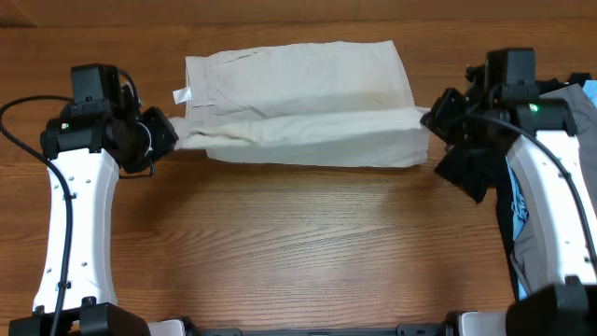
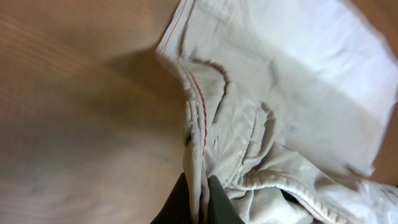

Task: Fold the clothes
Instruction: 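Lift both near corners and fold the legs over toward the waistband, then lower the folded edge onto the waistband and release both grippers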

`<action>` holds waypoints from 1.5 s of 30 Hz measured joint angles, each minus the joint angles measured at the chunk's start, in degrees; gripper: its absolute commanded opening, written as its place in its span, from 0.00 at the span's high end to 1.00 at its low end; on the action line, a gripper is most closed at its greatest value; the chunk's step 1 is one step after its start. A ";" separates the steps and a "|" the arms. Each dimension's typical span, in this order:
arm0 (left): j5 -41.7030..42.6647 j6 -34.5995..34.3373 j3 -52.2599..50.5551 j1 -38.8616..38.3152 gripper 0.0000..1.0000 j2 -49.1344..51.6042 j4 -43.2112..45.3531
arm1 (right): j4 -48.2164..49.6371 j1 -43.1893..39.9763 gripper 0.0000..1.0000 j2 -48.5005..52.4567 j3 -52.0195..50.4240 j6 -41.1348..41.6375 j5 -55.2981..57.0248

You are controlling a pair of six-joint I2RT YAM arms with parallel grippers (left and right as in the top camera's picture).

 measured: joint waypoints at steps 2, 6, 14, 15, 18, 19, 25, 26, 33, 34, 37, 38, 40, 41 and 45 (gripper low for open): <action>0.37 -0.48 0.00 0.00 0.96 0.00 4.00 | 3.15 0.00 0.96 1.90 1.86 -0.20 -0.17; 1.90 -2.51 0.09 -0.07 0.96 0.00 11.96 | 10.10 0.00 0.96 2.64 4.07 -0.52 -0.48; -2.19 -3.21 0.28 -5.46 0.96 4.39 21.24 | 18.84 0.35 0.96 9.14 4.39 -0.79 0.37; -3.15 -3.39 0.31 -5.88 0.96 5.51 21.68 | 19.96 0.57 0.96 9.79 4.39 -0.85 0.42; -5.14 -4.55 0.33 -6.29 0.96 9.14 22.97 | 23.04 1.40 0.96 11.58 4.39 -0.87 0.48; -5.64 -4.83 0.33 -6.29 0.96 10.62 23.45 | 24.90 1.97 0.96 12.70 4.39 -0.85 0.48; -6.88 -5.99 0.46 -6.29 0.96 18.60 33.90 | 31.87 2.69 0.96 17.29 4.44 -0.87 1.36; -6.86 -6.03 0.48 -6.29 0.96 19.58 35.12 | 32.68 2.71 0.96 18.16 4.44 -0.87 2.19; -7.28 -6.75 0.59 -6.29 0.96 25.97 43.95 | 38.97 3.04 0.96 23.61 4.50 -0.87 3.82; -7.30 -7.13 0.61 -6.29 0.96 27.36 46.14 | 40.57 3.10 0.96 25.09 4.52 -0.85 3.93; -7.32 -7.52 0.61 -6.29 0.96 30.05 49.35 | 43.50 3.13 0.96 28.13 4.52 -0.90 4.15; -7.30 -7.52 0.61 -6.29 0.96 30.80 50.71 | 44.72 3.13 0.96 28.98 4.52 -1.03 4.26; -7.32 -7.52 0.61 -6.29 0.96 31.76 52.43 | 46.14 3.13 0.96 30.27 4.52 -1.49 5.01; -7.30 -7.52 0.61 -6.32 0.96 31.93 53.13 | 46.84 3.13 0.96 30.71 4.52 -1.86 5.73; -7.32 -7.52 0.61 -6.56 0.93 31.93 55.10 | 48.46 3.19 0.96 30.73 4.55 -2.99 6.93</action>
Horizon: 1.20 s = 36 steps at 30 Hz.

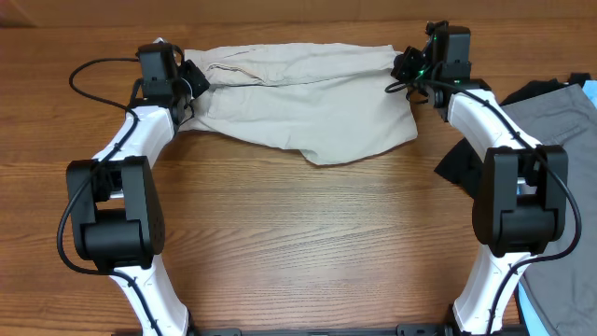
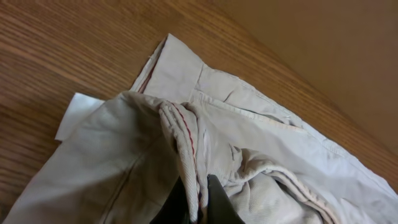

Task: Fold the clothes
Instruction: 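Lower the folded edge onto the waistband and release both grippers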

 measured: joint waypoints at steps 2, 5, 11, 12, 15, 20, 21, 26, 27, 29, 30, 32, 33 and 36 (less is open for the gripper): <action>-0.02 -0.04 0.00 -0.24 0.81 0.00 0.24 | 0.13 0.11 0.77 0.00 0.00 -0.26 0.20; -0.50 -0.04 0.00 -0.90 0.29 0.00 0.87 | 0.28 0.20 0.47 0.00 0.00 -0.92 0.61; 2.62 4.76 0.81 -2.36 0.09 0.00 5.77 | 3.13 0.15 0.29 0.00 0.15 -3.58 0.68; 3.85 5.84 1.53 -2.43 0.08 0.00 5.07 | 2.43 0.11 0.25 0.00 0.39 -3.93 0.37; 8.79 7.91 5.49 -2.47 0.25 -0.15 -1.14 | -6.43 -0.39 0.22 -0.02 4.04 -5.92 -3.26; 13.40 9.57 9.84 -2.47 0.91 -3.72 -15.17 | -25.75 -1.36 0.96 -2.25 12.09 -7.13 -7.82; 13.60 10.16 10.19 -2.64 0.92 -4.28 -17.46 | -28.96 -1.38 0.96 -2.80 12.81 -7.08 -8.22; 10.12 14.32 10.16 -4.63 0.91 -4.04 -25.99 | -40.41 -1.33 0.96 -3.85 11.89 -7.08 -6.08; 9.33 15.21 10.16 -5.11 0.91 -3.58 -26.27 | -40.59 -1.31 0.96 -3.85 10.88 -7.06 -5.33; 7.67 16.96 10.16 -6.14 0.92 -1.49 -26.36 | -39.78 -1.33 0.96 -3.85 7.98 -7.52 -4.33; 7.17 17.46 10.16 -6.29 0.93 -0.11 -26.34 | -38.86 -1.33 0.96 -3.85 6.23 -7.67 -3.93; 6.51 18.16 10.16 -6.82 0.93 2.73 -26.01 | -37.35 -1.33 0.96 -3.76 3.61 -8.00 -3.43; 6.23 18.36 10.16 -6.88 0.93 4.31 -25.92 | -36.72 -1.33 0.96 -3.52 2.56 -8.11 -3.30; 5.66 18.56 10.16 -6.93 0.92 7.61 -25.88 | -35.50 -1.33 0.96 -2.16 0.94 -8.33 -3.10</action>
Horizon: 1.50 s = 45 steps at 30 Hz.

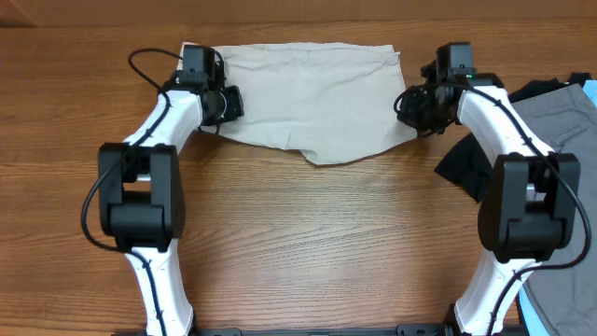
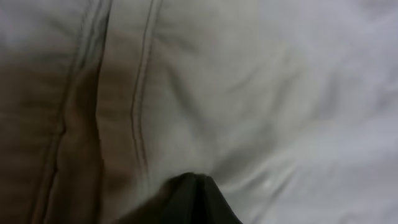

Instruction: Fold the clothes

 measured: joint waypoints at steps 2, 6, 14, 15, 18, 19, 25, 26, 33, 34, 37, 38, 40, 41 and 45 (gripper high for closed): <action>0.09 0.02 0.04 0.00 0.90 0.42 0.02 | 0.76 0.00 0.96 1.22 -0.94 0.00 0.22; -0.02 0.09 0.59 -0.04 0.90 0.52 -1.18 | -0.81 -0.07 0.96 3.52 -2.03 0.22 2.16; 0.59 0.85 1.27 -0.04 0.96 0.63 -5.31 | -6.51 0.35 0.96 3.52 -0.79 4.00 8.79; 0.79 0.94 1.40 -0.22 0.96 0.63 -6.10 | -7.89 0.33 0.96 3.52 -0.68 4.55 9.35; 1.01 1.09 1.90 -0.92 0.96 0.63 -9.14 | -11.54 0.11 0.96 3.41 -0.39 5.57 10.60; 1.09 1.09 2.01 -1.27 0.96 0.61 -10.27 | -13.46 -0.35 0.96 3.37 -0.35 6.36 11.04; 0.00 2.62 2.82 -4.00 0.96 0.42 -15.82 | -20.37 -6.91 0.96 3.48 -1.18 7.98 17.18; -0.35 2.80 2.82 -4.35 0.96 0.31 -16.52 | -20.85 -7.96 0.96 3.48 -1.18 7.93 18.38; -1.55 3.02 2.69 -9.01 0.96 -3.06 -20.83 | -24.87 -6.73 0.96 3.43 4.81 5.46 17.94; -1.55 2.99 2.71 -9.68 0.96 -4.22 -20.50 | -25.59 -6.49 0.96 3.28 7.10 4.15 16.00; -1.53 3.02 4.81 -12.09 0.96 -8.96 -16.63 | -26.18 -5.70 0.96 1.90 12.28 0.79 9.46; -1.53 3.02 5.66 -12.61 0.96 -10.12 -14.53 | -25.79 -5.20 0.96 1.11 13.70 -0.52 6.54; -1.55 3.02 6.62 -13.51 0.96 -11.41 -10.56 | -24.52 -4.31 0.96 0.15 14.62 -1.75 3.34; -1.51 3.02 7.23 -13.86 0.96 -11.67 -9.09 | -23.82 -3.61 0.96 -0.26 14.93 -2.27 1.77; -1.46 2.54 7.61 -15.56 0.96 -8.22 1.49 | -21.40 1.36 0.96 -0.61 14.51 -3.74 -2.89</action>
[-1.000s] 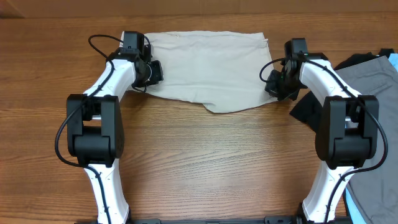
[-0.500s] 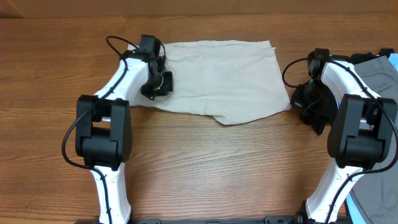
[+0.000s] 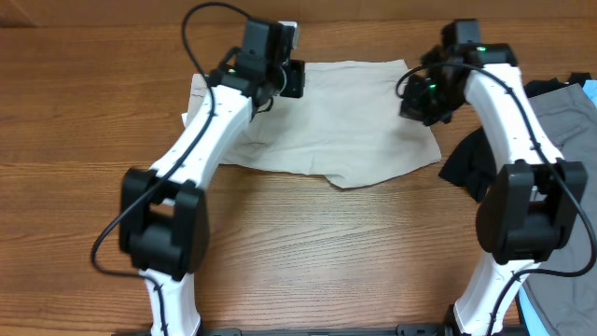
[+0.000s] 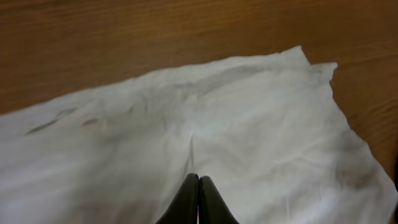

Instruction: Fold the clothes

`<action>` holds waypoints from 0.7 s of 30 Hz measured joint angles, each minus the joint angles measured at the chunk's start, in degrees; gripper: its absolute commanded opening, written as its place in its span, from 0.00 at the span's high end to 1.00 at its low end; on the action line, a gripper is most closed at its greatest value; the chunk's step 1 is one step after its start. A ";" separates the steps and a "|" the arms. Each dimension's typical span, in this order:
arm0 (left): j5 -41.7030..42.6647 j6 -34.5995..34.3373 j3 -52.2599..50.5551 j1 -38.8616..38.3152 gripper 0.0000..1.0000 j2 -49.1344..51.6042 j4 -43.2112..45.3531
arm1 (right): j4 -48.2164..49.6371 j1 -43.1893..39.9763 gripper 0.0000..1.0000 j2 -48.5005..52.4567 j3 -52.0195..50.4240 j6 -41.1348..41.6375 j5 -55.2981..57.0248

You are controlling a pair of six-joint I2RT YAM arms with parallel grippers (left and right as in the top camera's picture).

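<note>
The beige garment [image 3: 345, 126] lies folded and mostly flat at the far middle of the table, with its near edge uneven. My left gripper [image 3: 291, 80] is over the garment's far left part. In the left wrist view its fingers [image 4: 198, 178] are pressed together with nothing between them, above the spread cloth [image 4: 249, 124]. My right gripper [image 3: 417, 99] is at the garment's right edge. Whether it holds cloth does not show from overhead.
A dark garment [image 3: 466, 161] lies just right of the beige one, under the right arm. A grey garment [image 3: 564, 121] and something blue [image 3: 590, 89] are at the far right edge. The bare wooden table [image 3: 308, 252] spreads across the near half.
My left gripper was low on the garment's left end and is now further right, over its far left part and raised. The garment's right side reaches further right and nearer.
Both grippers first held the garment's ends with its near layer lifted. Then they were at the far edge with the cloth doubled over. Then they were down at the two ends. Now the garment lies folded and the left gripper is off it.
</note>
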 measured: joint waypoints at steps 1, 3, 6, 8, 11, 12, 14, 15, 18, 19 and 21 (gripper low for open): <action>-0.02 -0.44 0.04 -0.17 0.96 1.62 1.14 | 0.50 1.44 0.96 0.00 -0.15 -0.20 -0.57; 0.11 -1.77 0.02 -0.22 0.96 5.38 2.43 | 0.94 3.37 0.96 0.02 -0.37 -0.39 -1.01; 0.11 -3.21 -0.31 -0.22 0.96 10.08 3.34 | 1.29 5.51 0.96 0.33 -0.42 -0.57 -1.36; 0.11 -3.67 -0.31 -0.22 0.96 11.87 5.01 | 1.36 6.19 0.96 0.94 -0.42 -0.57 -1.44; 0.07 -4.28 -0.33 -0.22 0.96 13.22 7.21 | 1.75 6.45 0.96 2.27 -0.85 -0.59 -2.12; -0.17 -4.35 -0.31 -0.22 0.96 13.60 8.50 | 1.86 6.49 0.96 2.54 -1.25 -0.59 -2.58; -0.98 -4.55 -0.28 -0.22 0.96 14.58 11.34 | 1.97 6.60 0.96 2.69 -1.81 -0.57 -3.32; -1.44 -4.57 -0.26 -0.20 0.96 15.45 13.03 | 1.99 6.78 0.96 2.69 -2.40 -0.48 -3.74; -1.44 -4.68 -0.26 -0.07 0.96 18.36 16.98 | 2.62 7.50 0.96 2.69 -4.11 0.15 -4.39; -1.29 -4.72 -0.13 0.09 0.96 18.64 18.23 | 3.15 7.98 0.96 2.69 -5.20 0.33 -4.48; -0.50 -4.74 -0.13 0.28 0.96 19.12 19.91 | 4.42 9.09 0.96 2.69 -7.61 0.57 -4.68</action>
